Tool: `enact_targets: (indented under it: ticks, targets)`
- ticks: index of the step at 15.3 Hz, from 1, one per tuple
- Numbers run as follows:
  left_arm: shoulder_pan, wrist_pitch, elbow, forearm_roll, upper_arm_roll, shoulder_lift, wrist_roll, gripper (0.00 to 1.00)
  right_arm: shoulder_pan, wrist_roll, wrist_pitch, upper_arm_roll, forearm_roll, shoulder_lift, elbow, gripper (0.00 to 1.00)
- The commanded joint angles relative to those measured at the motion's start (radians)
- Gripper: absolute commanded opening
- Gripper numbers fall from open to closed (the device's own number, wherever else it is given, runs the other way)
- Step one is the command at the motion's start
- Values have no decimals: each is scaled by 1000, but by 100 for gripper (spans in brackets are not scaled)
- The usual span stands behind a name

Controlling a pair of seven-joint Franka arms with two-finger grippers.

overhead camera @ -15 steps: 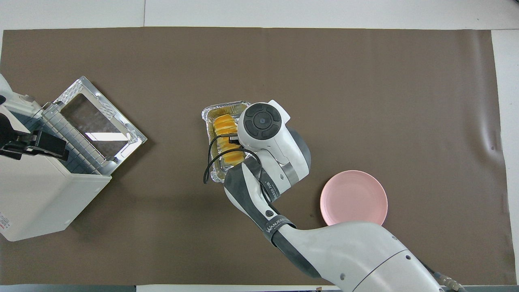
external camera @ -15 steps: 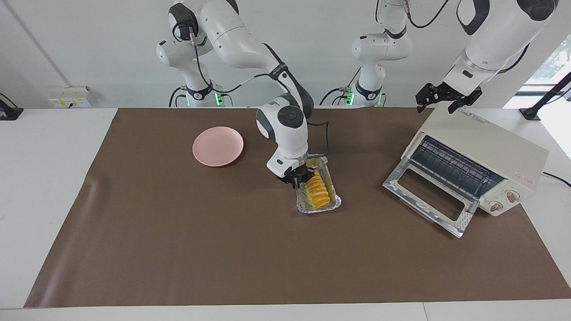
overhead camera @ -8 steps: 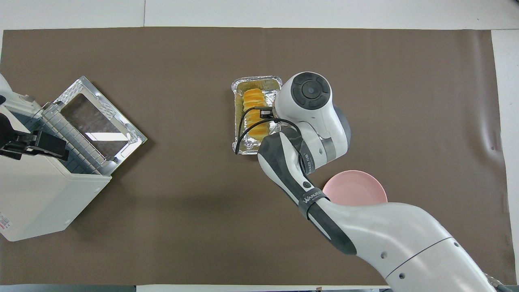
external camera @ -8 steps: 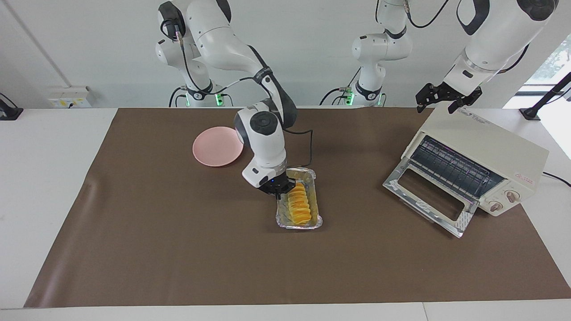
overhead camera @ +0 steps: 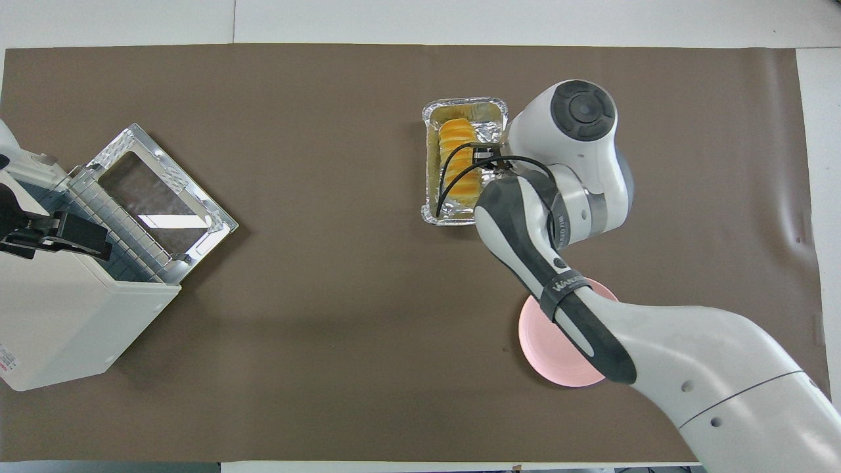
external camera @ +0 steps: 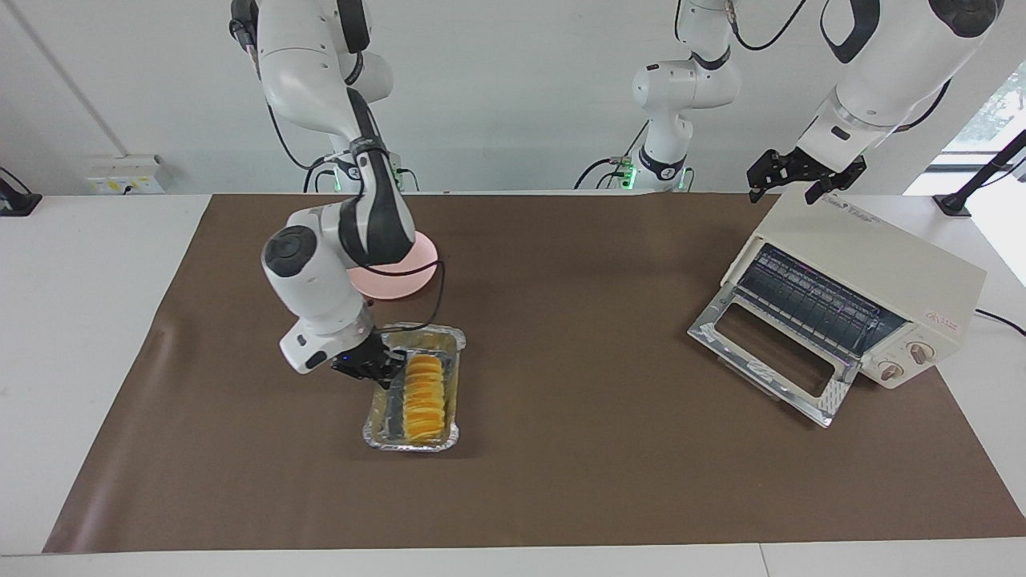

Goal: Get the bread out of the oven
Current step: 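Drag the foil tray toward the pink plate with the right gripper, then grasp the bread slices in the tray with the right gripper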

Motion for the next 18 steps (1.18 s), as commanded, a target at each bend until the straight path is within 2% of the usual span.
enact_targets:
  ticks: [1, 4, 7, 8, 9, 10, 13, 18]
  targets:
    - [15, 10, -13, -15, -4, -17, 10, 100, -47, -101, 27, 15, 25, -94, -164, 0]
    - [15, 10, -13, -15, -6, -15, 10, 100, -68, -160, 141, 17, 28, -163, -326, 0]
    - [15, 10, -13, -15, -6, -17, 10, 100, -62, -158, 141, 17, 51, -185, -356, 0]
    - [15, 10, -13, -15, -6, -15, 10, 100, -62, -163, 139, 17, 51, -187, -350, 16]
    - [15, 10, -13, -15, -6, -17, 10, 100, -62, -160, 135, 17, 51, -191, -345, 77]
    - [15, 10, -13, -15, -6, -17, 10, 100, -60, -158, 124, 15, 51, -196, -339, 100]
    - [15, 10, -13, -15, -6, -17, 10, 100, -60, -155, 17, 12, 15, -194, -240, 100]
    - [15, 10, -13, -15, -6, -17, 10, 100, 15, -24, 29, 14, -18, -161, -190, 100]
